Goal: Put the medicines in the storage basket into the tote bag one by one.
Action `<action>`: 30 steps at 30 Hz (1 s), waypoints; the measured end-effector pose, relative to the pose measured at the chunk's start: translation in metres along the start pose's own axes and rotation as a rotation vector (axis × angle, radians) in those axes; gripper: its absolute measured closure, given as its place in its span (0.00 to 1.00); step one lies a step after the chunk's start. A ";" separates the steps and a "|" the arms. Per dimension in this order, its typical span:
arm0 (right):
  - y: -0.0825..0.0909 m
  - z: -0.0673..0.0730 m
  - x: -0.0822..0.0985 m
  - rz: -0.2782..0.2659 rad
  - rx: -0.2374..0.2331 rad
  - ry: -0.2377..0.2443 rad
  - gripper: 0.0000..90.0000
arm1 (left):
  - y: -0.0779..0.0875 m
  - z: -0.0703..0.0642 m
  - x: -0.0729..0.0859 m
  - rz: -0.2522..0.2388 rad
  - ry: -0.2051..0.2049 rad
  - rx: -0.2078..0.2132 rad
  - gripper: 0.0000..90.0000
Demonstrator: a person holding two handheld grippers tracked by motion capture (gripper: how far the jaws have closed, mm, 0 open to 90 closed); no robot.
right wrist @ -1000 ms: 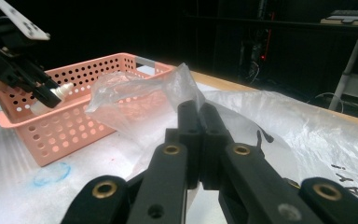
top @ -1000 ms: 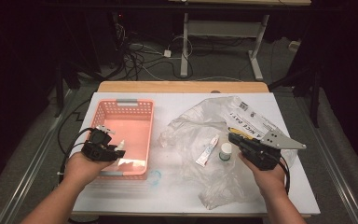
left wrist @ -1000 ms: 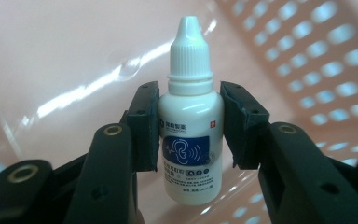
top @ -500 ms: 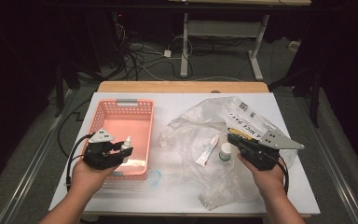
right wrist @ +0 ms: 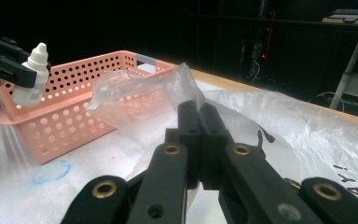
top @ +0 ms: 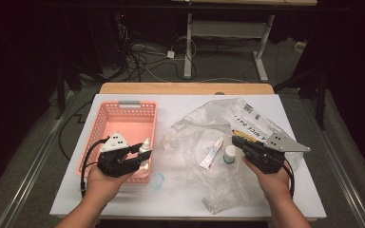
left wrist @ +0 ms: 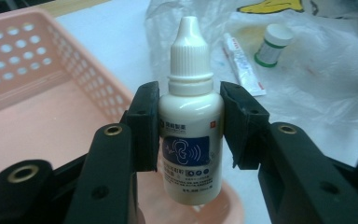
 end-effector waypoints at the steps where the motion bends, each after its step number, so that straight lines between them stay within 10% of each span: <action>1: 0.000 0.000 0.000 -0.001 0.001 -0.001 1.00 | -0.002 -0.003 -0.001 -0.001 -0.003 0.009 0.65; 30: 0.001 -0.001 -0.002 -0.009 0.001 -0.003 1.00 | -0.083 -0.076 -0.007 0.047 -0.083 0.125 0.65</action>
Point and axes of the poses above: each handheld gripper's, and its own axes: y roughly backward along the jaws, x roughly out of its underside, z roughly to its left, the point moved 9 cm from there along -y, roughly forward along the jaws, and after that the axes turned 9 degrees about -z, right-handed, at the moved point
